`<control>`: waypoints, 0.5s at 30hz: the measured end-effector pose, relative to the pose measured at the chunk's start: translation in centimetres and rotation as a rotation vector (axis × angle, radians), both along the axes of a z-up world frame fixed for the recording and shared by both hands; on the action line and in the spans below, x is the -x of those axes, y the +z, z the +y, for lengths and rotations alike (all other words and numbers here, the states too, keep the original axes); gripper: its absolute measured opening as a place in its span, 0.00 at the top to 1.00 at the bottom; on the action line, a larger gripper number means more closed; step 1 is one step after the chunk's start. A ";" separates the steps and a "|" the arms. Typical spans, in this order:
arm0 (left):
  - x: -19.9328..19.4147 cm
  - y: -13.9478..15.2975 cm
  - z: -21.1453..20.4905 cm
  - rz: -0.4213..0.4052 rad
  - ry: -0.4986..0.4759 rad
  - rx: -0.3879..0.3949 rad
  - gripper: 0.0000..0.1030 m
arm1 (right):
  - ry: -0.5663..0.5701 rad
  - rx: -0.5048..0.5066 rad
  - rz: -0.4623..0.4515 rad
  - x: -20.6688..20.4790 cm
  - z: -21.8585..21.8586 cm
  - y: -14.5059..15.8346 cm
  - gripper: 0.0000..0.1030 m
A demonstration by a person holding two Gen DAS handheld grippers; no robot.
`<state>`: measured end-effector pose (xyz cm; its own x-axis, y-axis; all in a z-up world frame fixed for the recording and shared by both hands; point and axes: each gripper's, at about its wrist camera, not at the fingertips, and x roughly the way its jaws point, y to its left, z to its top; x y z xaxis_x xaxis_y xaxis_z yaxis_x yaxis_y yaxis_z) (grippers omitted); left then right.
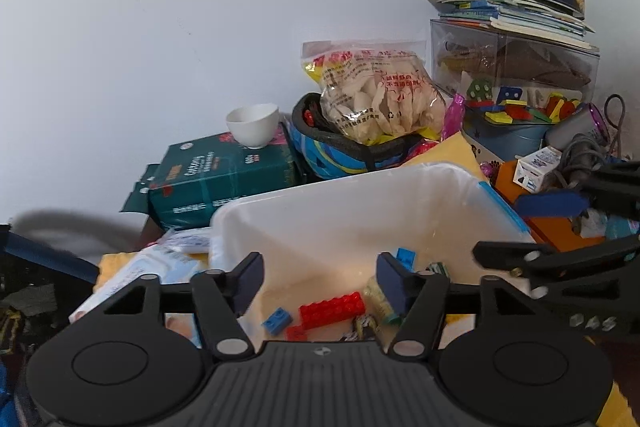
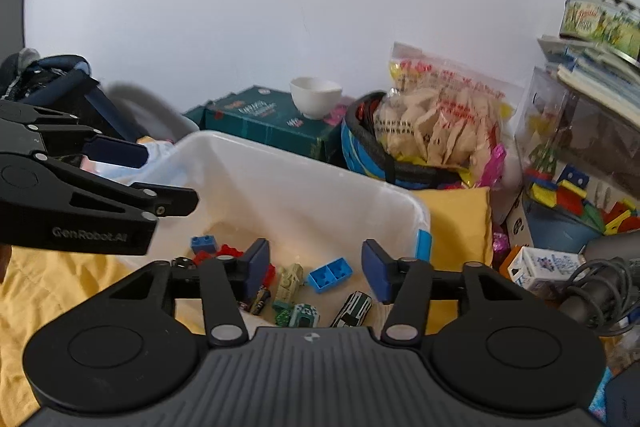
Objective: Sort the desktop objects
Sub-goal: 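Carry both toy cars over the white bin and open both tools, then grasp the yellow brick with the left tool while the right tool grasps the blue disc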
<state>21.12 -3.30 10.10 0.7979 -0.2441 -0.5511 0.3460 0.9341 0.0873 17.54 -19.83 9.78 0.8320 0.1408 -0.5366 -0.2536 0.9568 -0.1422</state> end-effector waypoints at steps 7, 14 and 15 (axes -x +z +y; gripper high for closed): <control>5.5 -1.0 3.3 0.037 -0.018 -0.010 0.28 | 0.092 0.014 0.012 5.2 -0.3 -0.8 0.39; 10.5 -7.0 5.6 0.203 0.004 0.013 0.28 | 0.120 0.018 0.137 10.3 -0.7 -5.5 0.39; 11.3 -8.2 5.8 0.228 0.024 0.011 0.28 | 0.119 0.025 0.154 11.0 -0.9 -6.2 0.39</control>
<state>9.85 2.52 1.93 0.6590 -0.2335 -0.7150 0.3331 0.9429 -0.0009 6.54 -20.69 3.56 0.7181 0.2182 -0.6609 -0.3854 0.9154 -0.1166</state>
